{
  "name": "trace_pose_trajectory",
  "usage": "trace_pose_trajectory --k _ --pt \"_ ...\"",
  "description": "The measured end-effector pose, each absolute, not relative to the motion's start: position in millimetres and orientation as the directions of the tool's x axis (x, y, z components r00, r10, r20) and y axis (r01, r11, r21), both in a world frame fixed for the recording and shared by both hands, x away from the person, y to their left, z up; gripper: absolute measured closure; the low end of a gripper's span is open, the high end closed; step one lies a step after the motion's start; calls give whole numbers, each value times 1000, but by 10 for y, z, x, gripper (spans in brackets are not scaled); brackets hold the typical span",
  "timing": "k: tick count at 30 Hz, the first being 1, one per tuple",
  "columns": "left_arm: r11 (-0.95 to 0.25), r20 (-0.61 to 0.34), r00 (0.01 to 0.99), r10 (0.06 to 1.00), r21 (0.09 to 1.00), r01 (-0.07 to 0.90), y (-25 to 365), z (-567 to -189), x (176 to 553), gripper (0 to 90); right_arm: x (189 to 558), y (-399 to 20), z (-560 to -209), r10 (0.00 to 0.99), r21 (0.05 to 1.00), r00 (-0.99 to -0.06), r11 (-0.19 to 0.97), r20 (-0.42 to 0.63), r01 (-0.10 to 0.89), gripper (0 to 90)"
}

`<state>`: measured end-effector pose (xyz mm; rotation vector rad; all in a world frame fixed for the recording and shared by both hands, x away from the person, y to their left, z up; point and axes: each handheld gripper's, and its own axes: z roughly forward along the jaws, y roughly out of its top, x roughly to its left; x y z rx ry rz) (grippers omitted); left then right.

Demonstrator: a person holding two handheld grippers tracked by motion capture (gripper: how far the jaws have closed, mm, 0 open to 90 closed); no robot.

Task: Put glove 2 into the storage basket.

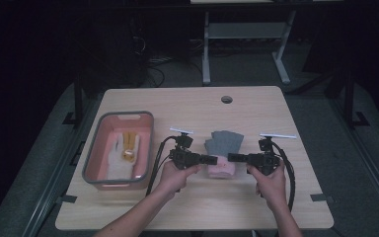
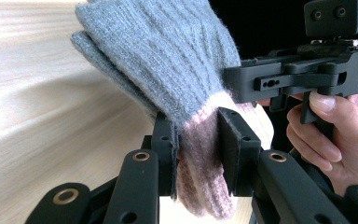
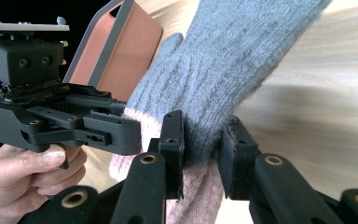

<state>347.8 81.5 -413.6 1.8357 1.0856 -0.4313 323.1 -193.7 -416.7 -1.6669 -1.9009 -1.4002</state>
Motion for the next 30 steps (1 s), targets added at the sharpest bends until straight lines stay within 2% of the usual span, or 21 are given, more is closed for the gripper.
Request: trace_pose_trajectory --k 30 --pt "-142 -643 560 522 581 801 1279 -3880 3494 702 3417 -1507 -3933 591 494 -363 -69 720 867 729"
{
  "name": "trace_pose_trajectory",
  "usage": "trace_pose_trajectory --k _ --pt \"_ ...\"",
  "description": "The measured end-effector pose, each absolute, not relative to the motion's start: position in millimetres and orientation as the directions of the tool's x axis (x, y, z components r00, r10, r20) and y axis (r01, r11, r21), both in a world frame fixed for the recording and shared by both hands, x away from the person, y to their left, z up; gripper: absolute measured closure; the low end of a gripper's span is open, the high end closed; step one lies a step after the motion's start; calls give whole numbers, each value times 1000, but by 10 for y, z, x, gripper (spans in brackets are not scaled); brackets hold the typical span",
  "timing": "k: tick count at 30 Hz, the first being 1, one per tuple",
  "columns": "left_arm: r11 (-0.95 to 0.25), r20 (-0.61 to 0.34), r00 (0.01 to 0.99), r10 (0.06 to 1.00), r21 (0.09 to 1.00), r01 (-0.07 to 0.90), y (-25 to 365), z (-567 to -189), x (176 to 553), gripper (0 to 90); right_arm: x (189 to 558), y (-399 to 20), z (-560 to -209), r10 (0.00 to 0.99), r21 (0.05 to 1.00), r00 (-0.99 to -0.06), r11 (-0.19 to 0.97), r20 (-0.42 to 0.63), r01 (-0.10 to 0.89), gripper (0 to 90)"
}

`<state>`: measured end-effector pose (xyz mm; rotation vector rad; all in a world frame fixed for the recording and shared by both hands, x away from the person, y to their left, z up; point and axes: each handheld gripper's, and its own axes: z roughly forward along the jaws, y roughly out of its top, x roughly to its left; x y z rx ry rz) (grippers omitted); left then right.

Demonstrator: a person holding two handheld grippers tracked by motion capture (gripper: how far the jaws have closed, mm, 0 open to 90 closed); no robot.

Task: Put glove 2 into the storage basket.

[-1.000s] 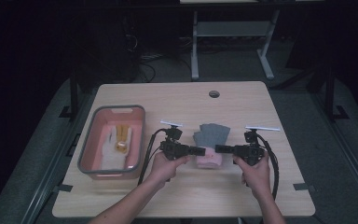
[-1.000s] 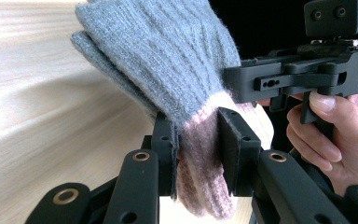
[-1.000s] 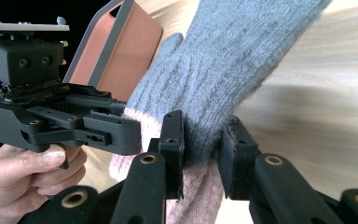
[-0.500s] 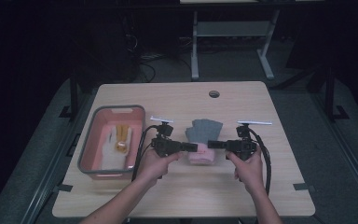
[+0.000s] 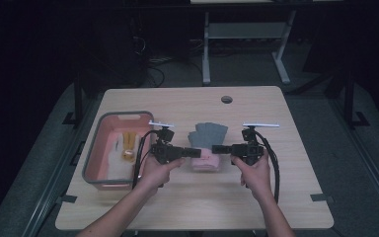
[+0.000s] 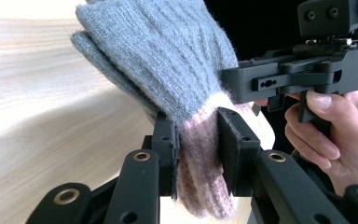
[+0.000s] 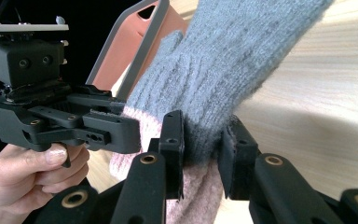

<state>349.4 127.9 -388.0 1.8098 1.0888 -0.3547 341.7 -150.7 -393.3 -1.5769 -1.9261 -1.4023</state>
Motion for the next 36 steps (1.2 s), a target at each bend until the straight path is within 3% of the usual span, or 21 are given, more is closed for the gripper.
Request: trace_pose_trajectory --k 36 --pt "-83 -640 545 541 605 792 1790 -3608 3571 705 3677 -1023 -3633 557 528 -436 -7 707 849 730"
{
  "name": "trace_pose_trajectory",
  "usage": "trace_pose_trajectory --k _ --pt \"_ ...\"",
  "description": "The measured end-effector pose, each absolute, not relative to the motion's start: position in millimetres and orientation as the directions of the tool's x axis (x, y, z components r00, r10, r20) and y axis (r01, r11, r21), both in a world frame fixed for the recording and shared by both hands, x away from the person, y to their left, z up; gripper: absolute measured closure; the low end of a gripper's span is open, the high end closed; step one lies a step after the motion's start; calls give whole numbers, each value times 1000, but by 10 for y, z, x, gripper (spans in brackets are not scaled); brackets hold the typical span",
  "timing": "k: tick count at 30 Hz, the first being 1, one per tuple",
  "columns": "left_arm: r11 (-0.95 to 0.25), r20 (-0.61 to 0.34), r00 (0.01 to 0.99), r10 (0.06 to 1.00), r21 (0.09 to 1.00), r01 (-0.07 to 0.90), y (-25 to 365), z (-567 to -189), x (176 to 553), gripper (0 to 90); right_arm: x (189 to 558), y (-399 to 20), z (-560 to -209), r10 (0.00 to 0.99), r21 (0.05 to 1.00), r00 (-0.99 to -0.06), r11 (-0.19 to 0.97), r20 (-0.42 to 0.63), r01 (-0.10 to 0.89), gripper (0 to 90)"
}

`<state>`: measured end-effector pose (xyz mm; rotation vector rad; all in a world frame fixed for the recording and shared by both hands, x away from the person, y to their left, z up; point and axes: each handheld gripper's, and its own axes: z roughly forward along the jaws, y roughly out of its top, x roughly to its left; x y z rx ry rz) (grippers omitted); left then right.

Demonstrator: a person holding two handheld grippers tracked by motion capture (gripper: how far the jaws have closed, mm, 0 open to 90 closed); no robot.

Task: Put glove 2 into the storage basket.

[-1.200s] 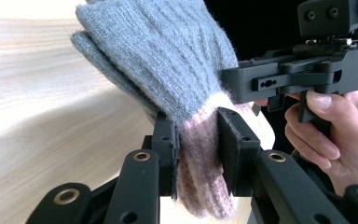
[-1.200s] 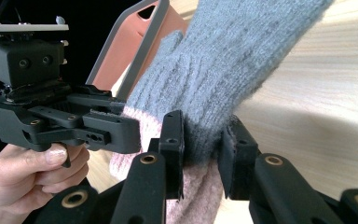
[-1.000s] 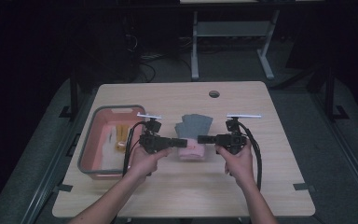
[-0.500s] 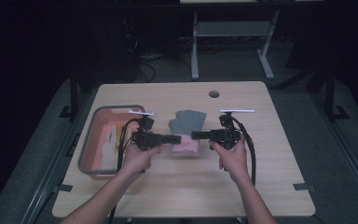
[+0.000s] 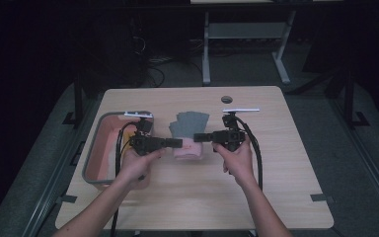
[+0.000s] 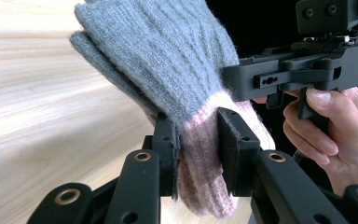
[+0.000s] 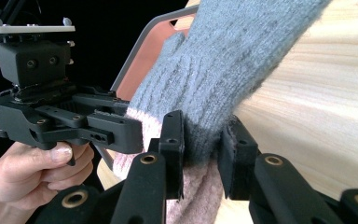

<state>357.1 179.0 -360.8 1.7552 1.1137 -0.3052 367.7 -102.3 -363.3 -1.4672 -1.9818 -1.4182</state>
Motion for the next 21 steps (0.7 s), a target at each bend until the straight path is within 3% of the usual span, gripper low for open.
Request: trace_pose_trajectory --k 21 --pt "-40 -641 523 562 610 791 2131 -3550 3568 705 3820 -677 -3536 546 539 -473 46 691 841 729"
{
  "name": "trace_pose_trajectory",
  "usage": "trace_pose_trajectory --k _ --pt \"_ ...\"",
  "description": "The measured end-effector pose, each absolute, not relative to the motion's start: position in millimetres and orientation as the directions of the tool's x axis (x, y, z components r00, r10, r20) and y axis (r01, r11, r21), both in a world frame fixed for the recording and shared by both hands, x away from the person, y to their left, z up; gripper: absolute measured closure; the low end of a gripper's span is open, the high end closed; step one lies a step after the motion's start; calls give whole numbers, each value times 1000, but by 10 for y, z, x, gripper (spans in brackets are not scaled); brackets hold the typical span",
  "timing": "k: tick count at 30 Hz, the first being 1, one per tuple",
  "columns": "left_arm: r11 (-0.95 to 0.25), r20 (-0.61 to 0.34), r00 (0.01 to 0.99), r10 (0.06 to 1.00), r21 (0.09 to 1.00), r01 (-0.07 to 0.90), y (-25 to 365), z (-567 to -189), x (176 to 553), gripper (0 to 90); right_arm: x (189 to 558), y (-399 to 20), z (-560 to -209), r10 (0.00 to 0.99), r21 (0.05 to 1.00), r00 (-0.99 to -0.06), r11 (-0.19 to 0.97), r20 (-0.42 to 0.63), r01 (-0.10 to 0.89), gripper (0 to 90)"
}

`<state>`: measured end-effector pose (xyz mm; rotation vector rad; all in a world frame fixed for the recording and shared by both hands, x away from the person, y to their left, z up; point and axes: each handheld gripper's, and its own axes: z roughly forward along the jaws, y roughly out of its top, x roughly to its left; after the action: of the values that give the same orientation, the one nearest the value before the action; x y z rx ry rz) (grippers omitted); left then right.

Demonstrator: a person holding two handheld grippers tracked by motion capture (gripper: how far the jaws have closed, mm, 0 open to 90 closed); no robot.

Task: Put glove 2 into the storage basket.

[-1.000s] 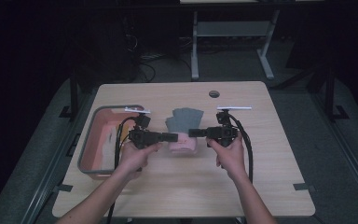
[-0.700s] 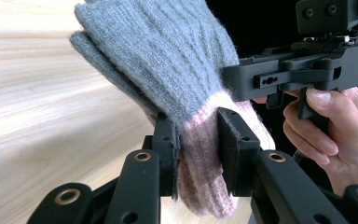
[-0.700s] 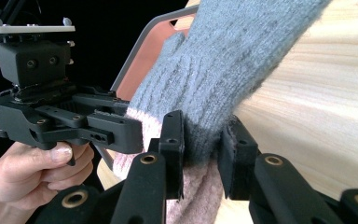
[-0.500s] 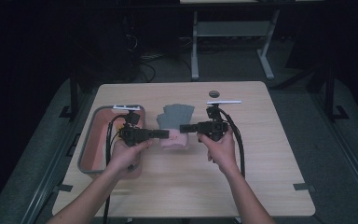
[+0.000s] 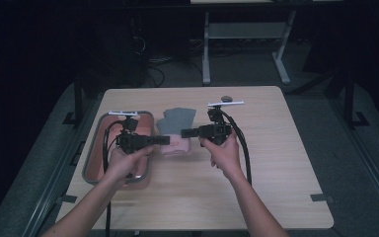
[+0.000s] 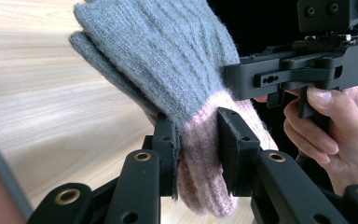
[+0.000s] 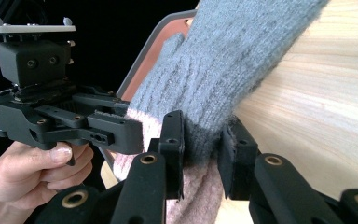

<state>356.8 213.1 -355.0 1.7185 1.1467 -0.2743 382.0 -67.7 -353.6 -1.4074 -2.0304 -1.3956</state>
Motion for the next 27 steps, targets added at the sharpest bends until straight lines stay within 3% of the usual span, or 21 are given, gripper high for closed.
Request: trace_pose_trajectory --k 27 --pt "-2 -627 492 604 616 787 2643 -3446 3531 705 3969 -145 -3475 497 544 -513 94 700 834 729"
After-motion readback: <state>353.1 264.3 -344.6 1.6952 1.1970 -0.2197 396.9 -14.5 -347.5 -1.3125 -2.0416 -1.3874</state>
